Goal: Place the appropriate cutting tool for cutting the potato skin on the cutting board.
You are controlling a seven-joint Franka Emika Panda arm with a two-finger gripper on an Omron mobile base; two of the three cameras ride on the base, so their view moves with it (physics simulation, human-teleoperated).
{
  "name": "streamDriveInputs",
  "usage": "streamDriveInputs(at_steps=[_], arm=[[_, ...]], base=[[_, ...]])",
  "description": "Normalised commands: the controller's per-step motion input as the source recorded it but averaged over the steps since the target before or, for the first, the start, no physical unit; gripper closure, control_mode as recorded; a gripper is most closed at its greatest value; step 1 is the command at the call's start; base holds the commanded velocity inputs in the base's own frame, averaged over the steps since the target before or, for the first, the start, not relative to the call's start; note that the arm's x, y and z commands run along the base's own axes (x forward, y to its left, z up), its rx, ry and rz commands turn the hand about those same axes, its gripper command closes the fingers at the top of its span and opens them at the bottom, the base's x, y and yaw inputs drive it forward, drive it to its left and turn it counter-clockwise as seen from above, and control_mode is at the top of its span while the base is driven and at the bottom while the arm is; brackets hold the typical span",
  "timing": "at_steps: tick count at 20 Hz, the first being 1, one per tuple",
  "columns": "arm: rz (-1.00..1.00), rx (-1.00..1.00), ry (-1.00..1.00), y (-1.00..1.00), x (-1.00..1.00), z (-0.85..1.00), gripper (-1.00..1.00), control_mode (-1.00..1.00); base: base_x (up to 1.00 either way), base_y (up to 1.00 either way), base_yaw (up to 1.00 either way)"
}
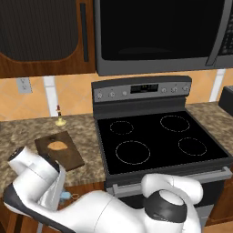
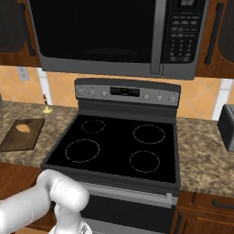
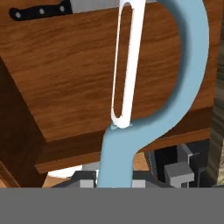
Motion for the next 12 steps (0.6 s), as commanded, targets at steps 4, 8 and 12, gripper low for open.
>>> streamDriveInputs(at_steps=[4, 8, 12], arm=[[0.19, 0.0, 0.12, 0.0, 0.83, 0.61, 1.0, -1.0], [0.17, 0.02, 0.19, 0.0, 1.0, 0.21, 1.0, -1.0], [0.14, 0.01, 0.21, 0.02, 1.0, -0.18, 1.0, -1.0]], base=[[0.0, 0.0, 0.0], [0.0, 0.0, 0.0], [0.0, 0.0, 0.0]])
